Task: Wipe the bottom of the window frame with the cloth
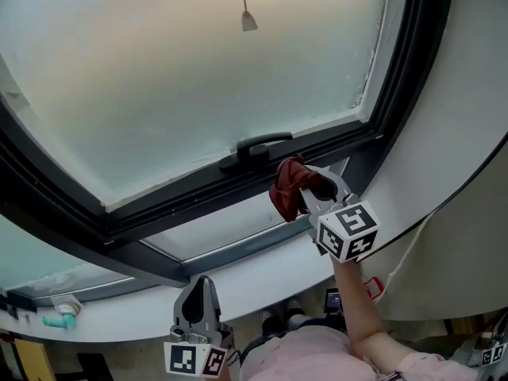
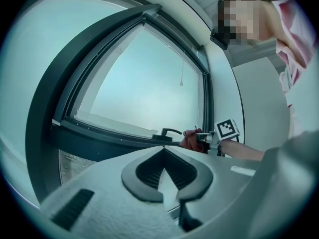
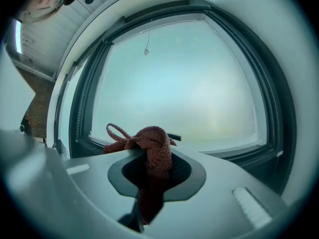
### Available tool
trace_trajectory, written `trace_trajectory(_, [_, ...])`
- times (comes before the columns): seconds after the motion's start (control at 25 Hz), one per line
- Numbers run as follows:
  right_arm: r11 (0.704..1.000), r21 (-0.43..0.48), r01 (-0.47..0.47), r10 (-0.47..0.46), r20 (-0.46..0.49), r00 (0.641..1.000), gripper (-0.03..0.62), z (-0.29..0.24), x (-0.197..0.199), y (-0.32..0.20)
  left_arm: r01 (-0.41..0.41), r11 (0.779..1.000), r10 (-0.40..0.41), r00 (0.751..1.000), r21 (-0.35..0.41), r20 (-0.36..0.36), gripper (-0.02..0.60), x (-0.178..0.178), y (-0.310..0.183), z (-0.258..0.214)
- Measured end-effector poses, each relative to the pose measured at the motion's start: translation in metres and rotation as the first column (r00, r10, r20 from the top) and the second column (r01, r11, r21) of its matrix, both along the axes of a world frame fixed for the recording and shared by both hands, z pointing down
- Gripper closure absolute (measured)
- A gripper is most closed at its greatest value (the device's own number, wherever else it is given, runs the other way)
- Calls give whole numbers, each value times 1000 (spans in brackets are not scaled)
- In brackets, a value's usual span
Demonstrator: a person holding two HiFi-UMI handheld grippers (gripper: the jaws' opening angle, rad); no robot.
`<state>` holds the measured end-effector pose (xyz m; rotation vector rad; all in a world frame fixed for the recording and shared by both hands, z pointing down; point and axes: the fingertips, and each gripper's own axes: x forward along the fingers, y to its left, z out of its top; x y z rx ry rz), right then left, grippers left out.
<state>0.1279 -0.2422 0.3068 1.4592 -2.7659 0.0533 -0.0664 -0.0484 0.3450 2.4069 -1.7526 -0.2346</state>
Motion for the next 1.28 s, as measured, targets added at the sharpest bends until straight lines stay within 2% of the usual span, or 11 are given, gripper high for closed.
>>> trace_trajectory(0.16, [999, -37, 4, -5, -46, 999, 537, -1, -12, -38, 22, 1000, -22, 1000, -13, -8, 580, 5, -5, 1])
trace_trajectory(0.36, [995, -93, -23, 6, -182, 983, 537, 12, -21, -70, 54, 998, -54, 998, -10, -24, 580, 7, -13, -2])
trace_trajectory(0.56, [994, -91, -58, 33, -252, 967, 536, 18, -24, -89, 97, 995, -98, 994, -10, -39, 580, 0, -25, -3])
trace_trajectory(0.84, [987, -137, -86, 34, -346, 938, 536, 21, -19, -106, 85, 996, -85, 996, -3, -30, 580, 1, -43, 1])
trace_trajectory(1.08, [978, -207, -38, -45, -383, 923, 534, 25, -22, -112, 55, 998, -54, 998, 9, -29, 580, 12, -55, -1])
trace_trajectory(1.28, [984, -174, -46, -26, -389, 921, 534, 23, -22, -111, 23, 1000, -23, 999, 16, -24, 580, 23, -61, -4])
